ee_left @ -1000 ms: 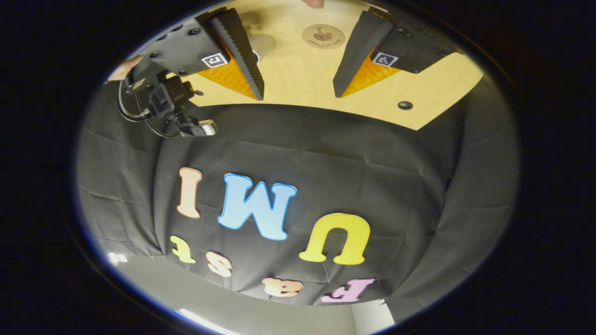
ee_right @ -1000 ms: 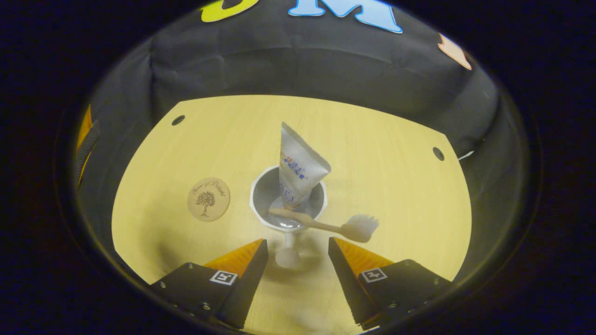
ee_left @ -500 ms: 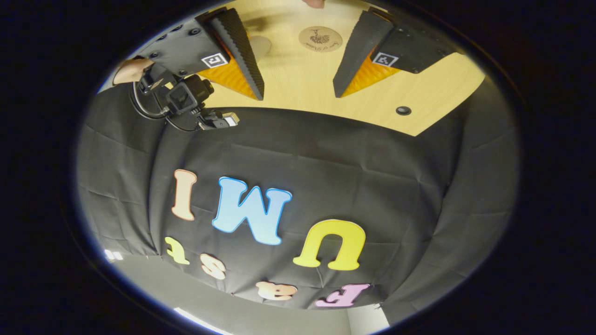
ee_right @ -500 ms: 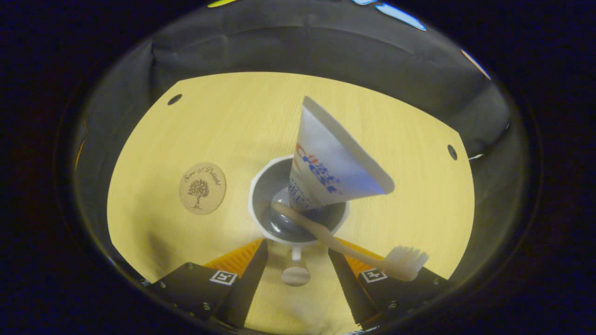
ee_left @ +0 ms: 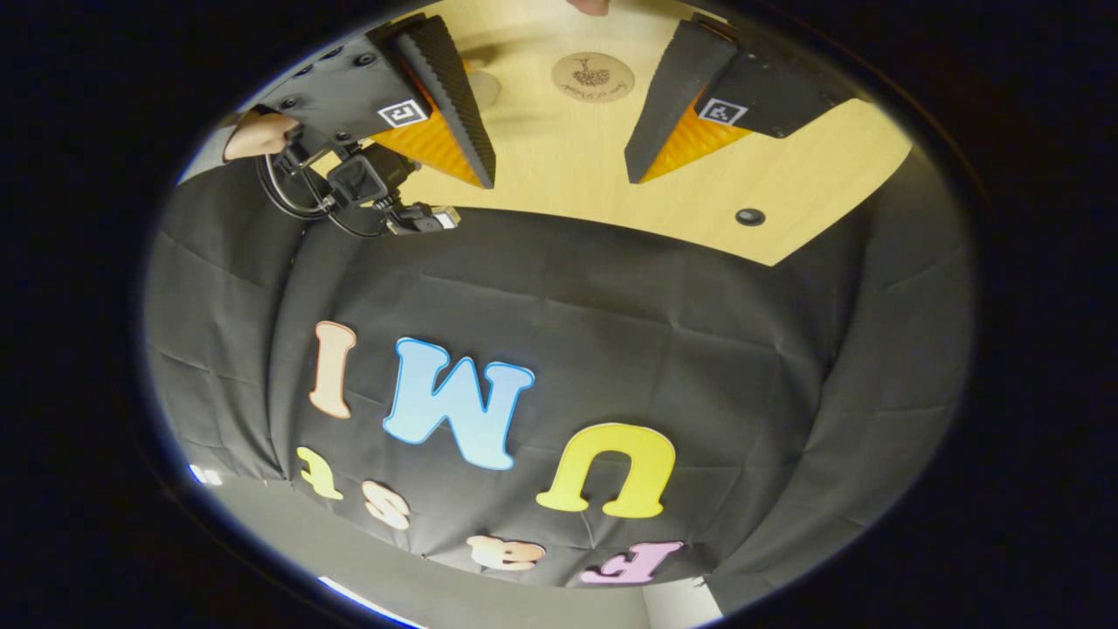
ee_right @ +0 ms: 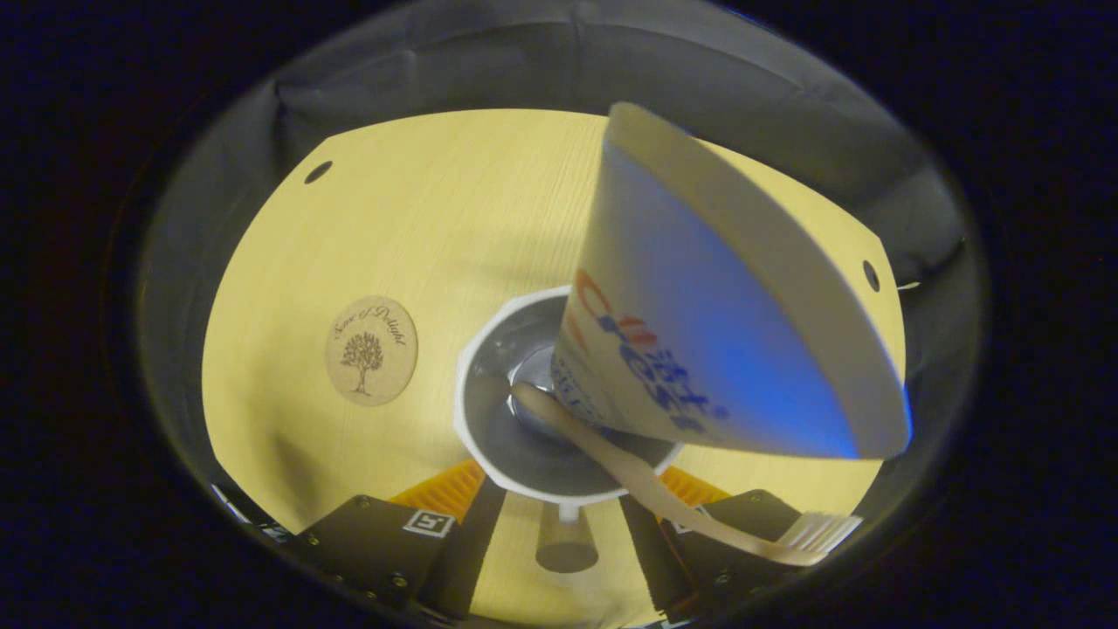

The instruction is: Put the toothbrush and toothpaste on the desktop into the cup, then pick up the cup and place it on the coaster on the desktop.

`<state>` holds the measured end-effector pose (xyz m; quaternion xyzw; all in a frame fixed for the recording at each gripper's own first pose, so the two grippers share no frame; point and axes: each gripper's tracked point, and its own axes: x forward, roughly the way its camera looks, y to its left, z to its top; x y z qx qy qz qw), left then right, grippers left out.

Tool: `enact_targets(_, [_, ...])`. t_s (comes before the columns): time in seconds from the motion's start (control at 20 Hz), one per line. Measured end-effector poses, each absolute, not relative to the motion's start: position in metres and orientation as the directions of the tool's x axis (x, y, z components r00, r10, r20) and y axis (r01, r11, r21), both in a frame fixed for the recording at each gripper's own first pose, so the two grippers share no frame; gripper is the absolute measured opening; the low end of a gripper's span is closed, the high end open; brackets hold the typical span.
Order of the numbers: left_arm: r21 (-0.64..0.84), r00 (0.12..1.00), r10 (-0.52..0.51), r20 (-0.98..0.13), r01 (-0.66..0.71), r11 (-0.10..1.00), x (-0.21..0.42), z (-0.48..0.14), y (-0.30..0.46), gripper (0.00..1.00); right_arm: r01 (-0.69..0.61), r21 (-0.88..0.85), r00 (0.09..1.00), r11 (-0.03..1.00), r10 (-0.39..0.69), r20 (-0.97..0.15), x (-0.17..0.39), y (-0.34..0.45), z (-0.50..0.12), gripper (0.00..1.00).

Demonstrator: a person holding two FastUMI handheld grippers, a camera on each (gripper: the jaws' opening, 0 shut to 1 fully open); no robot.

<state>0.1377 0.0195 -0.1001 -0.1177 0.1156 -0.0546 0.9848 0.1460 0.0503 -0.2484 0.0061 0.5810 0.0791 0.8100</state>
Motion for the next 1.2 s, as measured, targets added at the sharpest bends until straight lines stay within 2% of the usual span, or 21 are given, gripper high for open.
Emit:
enact_targets(0.05, [-0.247, 0.967, -0.135, -0.215, 0.08, 0.966, 0.138, -0.1, 0.02, 0.96, -0.115, 0.103, 0.305, 0.988, 0.134, -0.943, 0.147, 0.049, -0.25, 0.7])
enact_targets(0.1, [-0.247, 0.967, -0.134, -0.217, 0.078, 0.966, 0.139, -0.101, 0.021, 0.96, -0.111, 0.111, 0.297, 0.988, 0.139, -0.945, 0.146, 0.05, -0.251, 0.63])
enact_targets(0.15, [-0.247, 0.967, -0.133, -0.218, 0.077, 0.966, 0.14, -0.102, 0.022, 0.96, -0.112, 0.113, 0.292, 0.987, 0.142, -0.946, 0.146, 0.049, -0.253, 0.63])
enact_targets(0.3, [-0.247, 0.966, -0.132, -0.221, 0.076, 0.966, 0.142, -0.103, 0.024, 0.96, -0.087, 0.119, 0.284, 0.989, 0.139, -0.949, 0.146, 0.047, -0.253, 0.37])
enact_targets(0.35, [-0.249, 0.967, -0.131, -0.22, 0.075, 0.966, 0.142, -0.104, 0.025, 0.96, -0.072, 0.117, 0.284, 0.99, 0.133, -0.95, 0.146, 0.047, -0.259, 0.36])
enact_targets(0.4, [-0.25, 0.967, -0.13, -0.22, 0.073, 0.965, 0.142, -0.104, 0.026, 0.96, -0.066, 0.119, 0.283, 0.991, 0.133, -0.95, 0.145, 0.048, -0.253, 0.28])
enact_targets(0.75, [-0.258, 0.967, -0.106, -0.231, 0.044, 0.965, 0.139, -0.11, 0.039, 0.96, -0.066, 0.111, 0.31, 0.992, 0.126, -0.942, 0.147, 0.047, -0.251, 0.26])
enact_targets(0.85, [-0.262, 0.968, -0.096, -0.23, 0.033, 0.965, 0.134, -0.108, 0.045, 0.96, -0.083, 0.107, 0.33, 0.991, 0.129, -0.935, 0.148, 0.052, -0.244, 0.26])
enact_targets(0.9, [-0.264, 0.969, -0.091, -0.229, 0.028, 0.964, 0.133, -0.108, 0.048, 0.99, -0.091, 0.112, 0.336, 0.99, 0.137, -0.932, 0.148, 0.056, -0.241, 0.26])
enact_targets(0.95, [-0.264, 0.97, -0.086, -0.229, 0.023, 0.964, 0.131, -0.107, 0.051, 0.96, -0.1, 0.117, 0.338, 0.988, 0.144, -0.93, 0.147, 0.061, -0.239, 0.26])
enact_targets(1.05, [-0.264, 0.971, -0.071, -0.229, 0.008, 0.965, 0.126, -0.105, 0.057, 0.99, -0.125, 0.121, 0.343, 0.985, 0.157, -0.926, 0.147, 0.072, -0.235, 0.26])
enact_targets(1.1, [-0.262, 0.972, -0.063, -0.228, 0.001, 0.965, 0.122, -0.104, 0.063, 0.96, -0.14, 0.121, 0.346, 0.983, 0.163, -0.924, 0.147, 0.079, -0.232, 0.26])
enact_targets(1.2, [-0.259, 0.973, -0.039, -0.227, -0.022, 0.966, 0.113, -0.101, 0.075, 0.96, -0.167, 0.127, 0.349, 0.978, 0.179, -0.92, 0.148, 0.095, -0.229, 0.25])
